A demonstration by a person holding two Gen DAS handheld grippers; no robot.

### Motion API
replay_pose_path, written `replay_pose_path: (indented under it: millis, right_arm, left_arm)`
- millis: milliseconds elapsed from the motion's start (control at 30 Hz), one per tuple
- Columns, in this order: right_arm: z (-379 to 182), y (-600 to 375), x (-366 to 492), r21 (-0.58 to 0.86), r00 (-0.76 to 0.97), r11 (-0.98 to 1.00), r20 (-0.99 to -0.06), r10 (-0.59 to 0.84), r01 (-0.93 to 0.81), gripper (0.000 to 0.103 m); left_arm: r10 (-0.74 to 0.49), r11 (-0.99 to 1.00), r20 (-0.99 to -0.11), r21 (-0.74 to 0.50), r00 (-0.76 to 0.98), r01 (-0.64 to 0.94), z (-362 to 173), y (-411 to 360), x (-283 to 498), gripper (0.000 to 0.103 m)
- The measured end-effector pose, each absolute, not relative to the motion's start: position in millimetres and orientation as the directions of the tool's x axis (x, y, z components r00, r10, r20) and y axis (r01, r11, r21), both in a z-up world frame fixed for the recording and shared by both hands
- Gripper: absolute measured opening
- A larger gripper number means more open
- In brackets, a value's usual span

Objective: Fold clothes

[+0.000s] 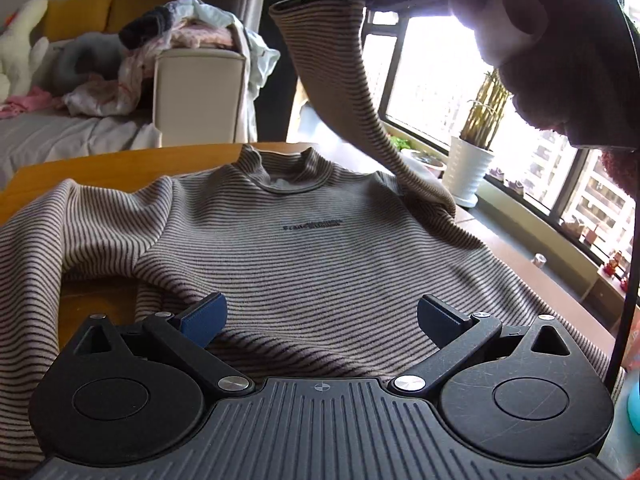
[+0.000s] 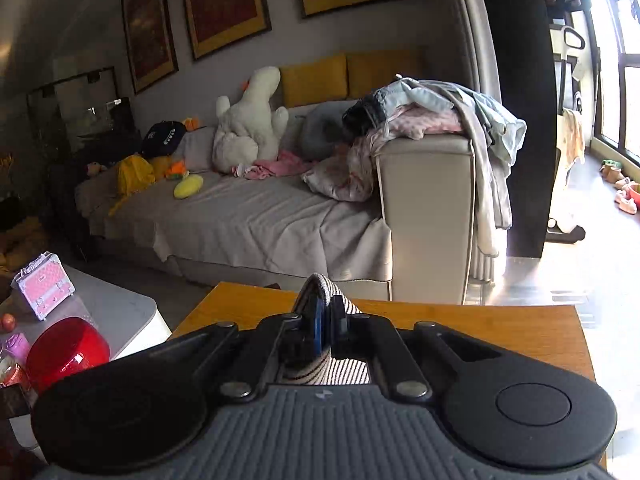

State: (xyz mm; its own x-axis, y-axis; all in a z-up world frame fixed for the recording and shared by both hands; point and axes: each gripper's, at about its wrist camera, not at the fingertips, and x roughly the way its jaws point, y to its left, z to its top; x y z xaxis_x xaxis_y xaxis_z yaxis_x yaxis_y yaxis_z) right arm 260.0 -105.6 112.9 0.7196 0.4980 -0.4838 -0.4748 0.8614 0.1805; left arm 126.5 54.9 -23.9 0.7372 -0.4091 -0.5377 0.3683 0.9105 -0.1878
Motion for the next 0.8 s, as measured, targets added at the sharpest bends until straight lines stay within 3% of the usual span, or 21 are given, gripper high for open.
replay_pose_path:
  millis: [167, 300, 567, 700, 800]
  right_arm:
    - [91, -98, 265, 0.175, 0.699, 0.871, -0.534, 0.476, -0.459, 0.005]
    - [84, -105, 259, 0.182, 0.701, 0.873, -0.533, 0.474, -0.452, 0.028]
    - [77, -115, 222, 0.033, 0.724, 0.87, -0.539, 0.43, -0.492, 0.031]
    - [60, -100, 189, -0.04, 0.684, 0.815, -0.569, 0.457, -0.578, 0.033]
    - [44, -64, 157, -0.039, 0.575, 0.7, -0.602, 0.553, -0.713, 0.043]
  left_arm:
    - [-0.41, 0.911, -0.539, -0.196, 0.736, 0.364, -24, 56, 127, 0.103]
    - [-0.41, 0.911, -0.54, -0.202, 0.735, 0.36, -25, 58, 127, 0.103]
    - [-0.371, 0.929, -0.557, -0.205, 0.744, 0.309, -3, 85, 129, 0.103]
    - [-0.276, 0.959, -0.553, -0.208, 0.786, 0.19, 26, 130, 135, 0.103]
    - [-0.217, 0.967, -0.535, -0.232, 0.816, 0.105, 47, 165, 140, 0.103]
